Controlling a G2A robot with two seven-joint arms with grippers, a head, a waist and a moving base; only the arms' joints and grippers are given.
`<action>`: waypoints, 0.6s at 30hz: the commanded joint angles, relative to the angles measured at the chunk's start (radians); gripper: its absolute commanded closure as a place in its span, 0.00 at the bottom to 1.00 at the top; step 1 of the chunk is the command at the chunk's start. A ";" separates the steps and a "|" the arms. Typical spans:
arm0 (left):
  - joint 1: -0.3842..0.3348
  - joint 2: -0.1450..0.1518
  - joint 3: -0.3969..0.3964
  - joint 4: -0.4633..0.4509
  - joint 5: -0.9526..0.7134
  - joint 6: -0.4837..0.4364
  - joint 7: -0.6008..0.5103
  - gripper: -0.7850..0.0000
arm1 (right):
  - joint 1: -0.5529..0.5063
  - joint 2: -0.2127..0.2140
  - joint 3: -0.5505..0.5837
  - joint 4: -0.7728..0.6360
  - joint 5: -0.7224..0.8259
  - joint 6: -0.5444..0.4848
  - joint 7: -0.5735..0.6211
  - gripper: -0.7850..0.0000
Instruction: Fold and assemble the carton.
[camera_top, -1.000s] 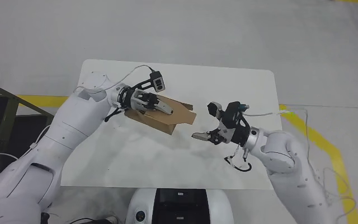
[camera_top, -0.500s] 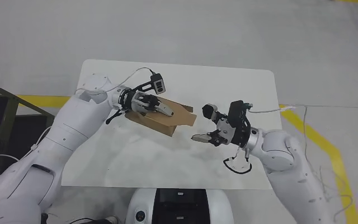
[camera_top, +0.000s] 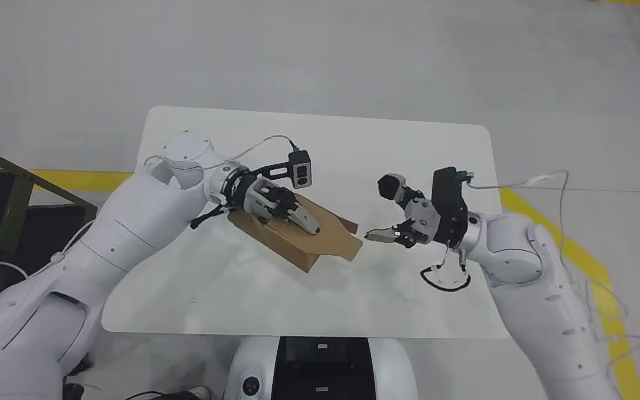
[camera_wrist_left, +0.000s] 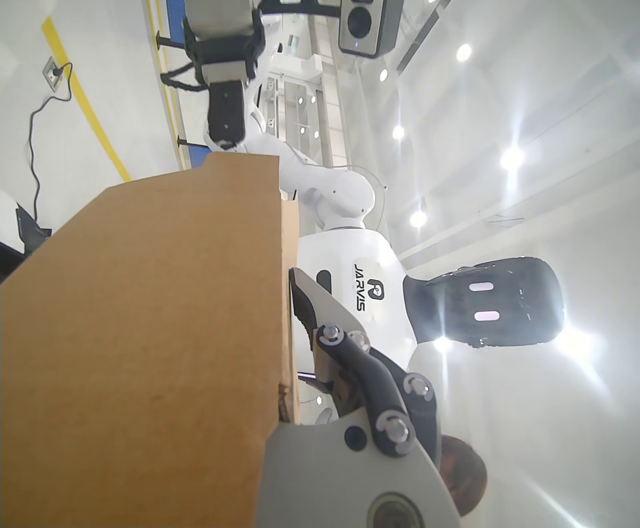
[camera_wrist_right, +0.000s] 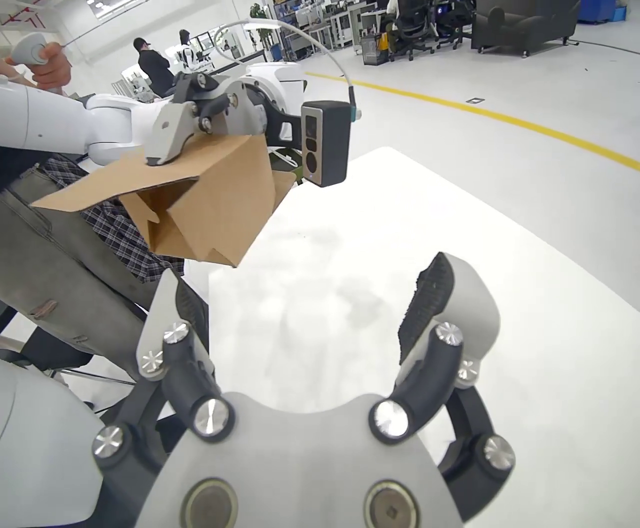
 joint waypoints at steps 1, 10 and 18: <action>-0.023 0.005 0.033 0.010 -0.016 -0.006 0.000 1.00 | 0.002 0.003 0.001 0.014 0.021 -0.015 -0.002 0.09; -0.106 0.013 0.162 0.017 -0.089 -0.030 0.000 1.00 | 0.007 0.012 -0.014 0.028 0.087 -0.039 0.002 0.21; -0.162 0.014 0.241 0.033 -0.137 -0.064 0.000 1.00 | -0.008 0.014 -0.061 -0.007 0.095 -0.040 0.000 0.22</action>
